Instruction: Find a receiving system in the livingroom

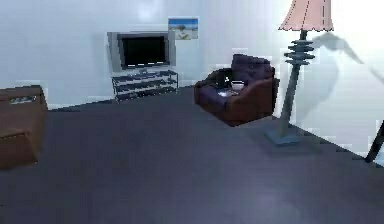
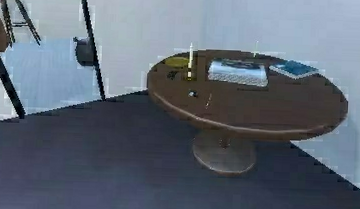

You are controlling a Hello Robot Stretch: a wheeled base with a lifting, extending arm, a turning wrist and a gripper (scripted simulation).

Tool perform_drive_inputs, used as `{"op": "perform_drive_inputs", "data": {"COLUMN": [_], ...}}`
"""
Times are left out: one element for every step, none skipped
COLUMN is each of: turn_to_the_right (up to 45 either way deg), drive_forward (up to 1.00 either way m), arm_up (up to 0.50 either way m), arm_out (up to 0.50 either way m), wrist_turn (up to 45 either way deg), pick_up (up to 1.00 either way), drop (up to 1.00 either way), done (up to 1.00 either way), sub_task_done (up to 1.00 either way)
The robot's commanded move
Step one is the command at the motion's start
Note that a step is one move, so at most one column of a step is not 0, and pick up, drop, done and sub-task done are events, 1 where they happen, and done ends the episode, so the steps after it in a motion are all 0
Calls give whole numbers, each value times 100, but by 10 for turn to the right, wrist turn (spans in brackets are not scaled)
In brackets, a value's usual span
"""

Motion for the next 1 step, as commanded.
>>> {"op": "perform_drive_inputs", "data": {"turn_to_the_right": [-210], "drive_forward": [0], "arm_up": [0], "arm_out": [0], "wrist_turn": [0], "pick_up": [0], "drop": [0], "done": [0], "sub_task_done": [0]}}
